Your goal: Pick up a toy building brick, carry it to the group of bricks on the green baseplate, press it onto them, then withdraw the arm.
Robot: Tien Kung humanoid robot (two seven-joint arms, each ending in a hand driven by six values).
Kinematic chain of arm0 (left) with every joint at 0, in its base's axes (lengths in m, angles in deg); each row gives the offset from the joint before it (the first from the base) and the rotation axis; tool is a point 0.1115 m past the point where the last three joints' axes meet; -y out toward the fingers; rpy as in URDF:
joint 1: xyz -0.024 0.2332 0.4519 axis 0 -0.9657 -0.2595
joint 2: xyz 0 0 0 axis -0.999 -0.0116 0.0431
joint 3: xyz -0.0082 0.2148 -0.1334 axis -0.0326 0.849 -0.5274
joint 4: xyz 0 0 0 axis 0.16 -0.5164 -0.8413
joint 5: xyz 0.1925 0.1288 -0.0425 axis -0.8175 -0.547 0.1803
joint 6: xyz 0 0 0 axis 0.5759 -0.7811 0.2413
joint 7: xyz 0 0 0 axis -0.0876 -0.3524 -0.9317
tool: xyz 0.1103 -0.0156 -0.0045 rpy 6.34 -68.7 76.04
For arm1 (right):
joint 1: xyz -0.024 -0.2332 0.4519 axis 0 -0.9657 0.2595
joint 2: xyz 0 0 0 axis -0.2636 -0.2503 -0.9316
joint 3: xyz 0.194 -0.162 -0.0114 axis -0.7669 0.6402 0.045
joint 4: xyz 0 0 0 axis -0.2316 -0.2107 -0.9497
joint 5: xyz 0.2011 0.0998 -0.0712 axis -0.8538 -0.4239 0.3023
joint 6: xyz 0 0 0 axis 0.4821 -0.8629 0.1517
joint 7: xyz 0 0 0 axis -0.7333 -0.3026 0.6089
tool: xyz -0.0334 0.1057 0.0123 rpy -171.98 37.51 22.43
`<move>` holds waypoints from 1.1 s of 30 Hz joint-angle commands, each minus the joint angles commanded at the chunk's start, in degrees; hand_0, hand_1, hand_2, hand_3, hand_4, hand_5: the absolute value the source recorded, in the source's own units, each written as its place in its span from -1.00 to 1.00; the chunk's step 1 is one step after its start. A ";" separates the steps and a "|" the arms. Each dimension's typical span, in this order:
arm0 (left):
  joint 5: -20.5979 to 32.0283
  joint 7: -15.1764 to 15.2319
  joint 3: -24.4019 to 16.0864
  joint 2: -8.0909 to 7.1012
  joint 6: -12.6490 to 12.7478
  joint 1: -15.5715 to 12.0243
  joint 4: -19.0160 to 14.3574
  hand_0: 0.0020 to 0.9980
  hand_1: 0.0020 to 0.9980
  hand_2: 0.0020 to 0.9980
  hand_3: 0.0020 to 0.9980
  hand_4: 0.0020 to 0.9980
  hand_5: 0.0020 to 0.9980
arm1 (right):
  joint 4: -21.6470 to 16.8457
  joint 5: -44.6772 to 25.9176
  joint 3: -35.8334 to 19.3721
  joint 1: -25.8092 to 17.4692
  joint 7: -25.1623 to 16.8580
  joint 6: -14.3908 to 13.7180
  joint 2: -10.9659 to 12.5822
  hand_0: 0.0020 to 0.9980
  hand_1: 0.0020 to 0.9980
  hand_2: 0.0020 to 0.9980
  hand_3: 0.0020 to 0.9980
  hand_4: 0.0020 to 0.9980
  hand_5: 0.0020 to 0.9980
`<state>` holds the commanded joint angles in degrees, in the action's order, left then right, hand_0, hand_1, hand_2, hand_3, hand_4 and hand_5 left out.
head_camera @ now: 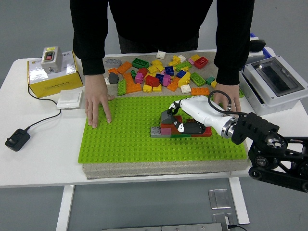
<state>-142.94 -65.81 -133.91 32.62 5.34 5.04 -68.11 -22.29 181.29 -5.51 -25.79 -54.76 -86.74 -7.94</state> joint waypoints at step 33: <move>0.09 0.14 0.02 -0.13 0.08 0.23 0.00 0.38 0.30 0.02 0.27 -0.69 0.42 | -0.45 4.09 1.38 0.83 1.92 1.29 -0.61 -0.93 -0.81 0.30 0.37 -0.22 -0.09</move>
<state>-142.86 -65.67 -133.89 32.50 5.42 5.26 -68.11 -22.74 185.38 -4.12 -24.97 -52.83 -85.45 -8.56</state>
